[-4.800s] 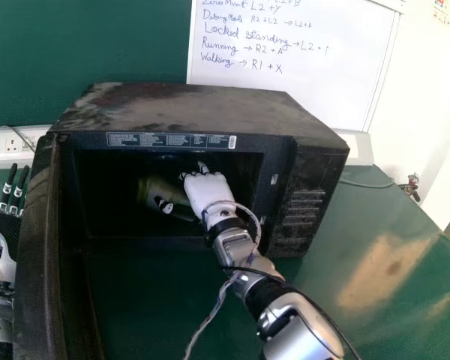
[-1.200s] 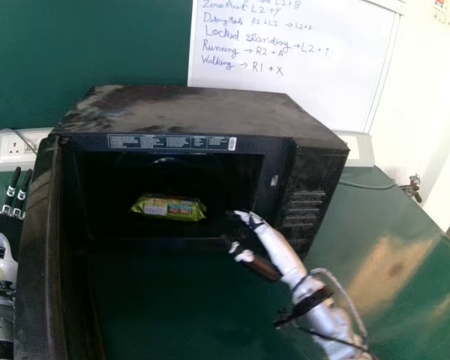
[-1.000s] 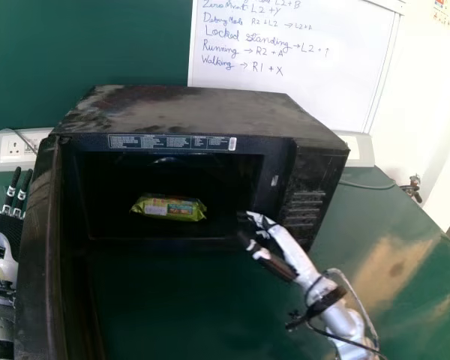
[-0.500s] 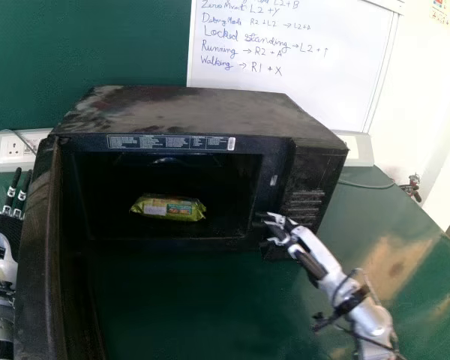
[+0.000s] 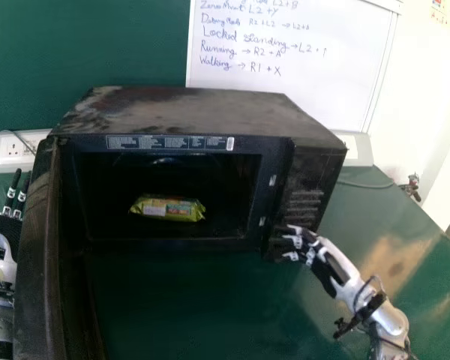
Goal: Put biscuit inside oven
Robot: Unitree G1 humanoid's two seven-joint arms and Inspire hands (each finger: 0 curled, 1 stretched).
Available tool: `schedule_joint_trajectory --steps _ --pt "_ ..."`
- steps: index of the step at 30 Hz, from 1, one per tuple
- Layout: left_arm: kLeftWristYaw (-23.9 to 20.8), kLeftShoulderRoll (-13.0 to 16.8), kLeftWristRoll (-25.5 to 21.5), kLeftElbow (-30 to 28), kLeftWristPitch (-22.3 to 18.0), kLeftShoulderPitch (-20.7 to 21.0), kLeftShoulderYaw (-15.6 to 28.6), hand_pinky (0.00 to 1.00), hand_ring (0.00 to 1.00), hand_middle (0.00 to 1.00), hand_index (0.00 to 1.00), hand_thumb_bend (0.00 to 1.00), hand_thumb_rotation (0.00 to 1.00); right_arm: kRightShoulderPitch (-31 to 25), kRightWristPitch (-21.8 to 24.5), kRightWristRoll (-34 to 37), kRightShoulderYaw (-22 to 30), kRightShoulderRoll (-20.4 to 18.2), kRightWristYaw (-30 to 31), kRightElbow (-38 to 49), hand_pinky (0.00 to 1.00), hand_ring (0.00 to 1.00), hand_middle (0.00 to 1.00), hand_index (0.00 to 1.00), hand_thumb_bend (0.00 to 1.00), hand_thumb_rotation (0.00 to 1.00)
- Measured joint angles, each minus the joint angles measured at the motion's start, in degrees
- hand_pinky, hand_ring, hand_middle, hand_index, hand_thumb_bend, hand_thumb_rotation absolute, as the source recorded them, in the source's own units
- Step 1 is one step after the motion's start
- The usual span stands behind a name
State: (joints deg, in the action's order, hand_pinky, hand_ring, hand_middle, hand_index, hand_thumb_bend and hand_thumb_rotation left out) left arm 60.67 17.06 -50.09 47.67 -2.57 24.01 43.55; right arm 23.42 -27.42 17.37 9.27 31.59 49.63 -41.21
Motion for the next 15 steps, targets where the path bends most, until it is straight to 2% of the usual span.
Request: schedule_joint_trajectory --steps 9,15 --pt "-0.02 0.15 -0.03 -0.07 0.38 -0.14 0.00 0.00 0.17 0.43 0.86 0.14 0.64 3.25 -2.72 0.12 3.07 -0.79 1.58 -10.94 0.58 0.66 0.76 0.86 0.77 0.38" --pt "-0.10 0.12 -0.05 -0.29 0.64 -0.17 0.01 0.00 0.12 0.41 0.86 0.13 0.61 5.39 -2.52 0.91 6.03 -1.94 2.50 -17.32 0.57 0.63 0.73 0.87 0.66 0.38"
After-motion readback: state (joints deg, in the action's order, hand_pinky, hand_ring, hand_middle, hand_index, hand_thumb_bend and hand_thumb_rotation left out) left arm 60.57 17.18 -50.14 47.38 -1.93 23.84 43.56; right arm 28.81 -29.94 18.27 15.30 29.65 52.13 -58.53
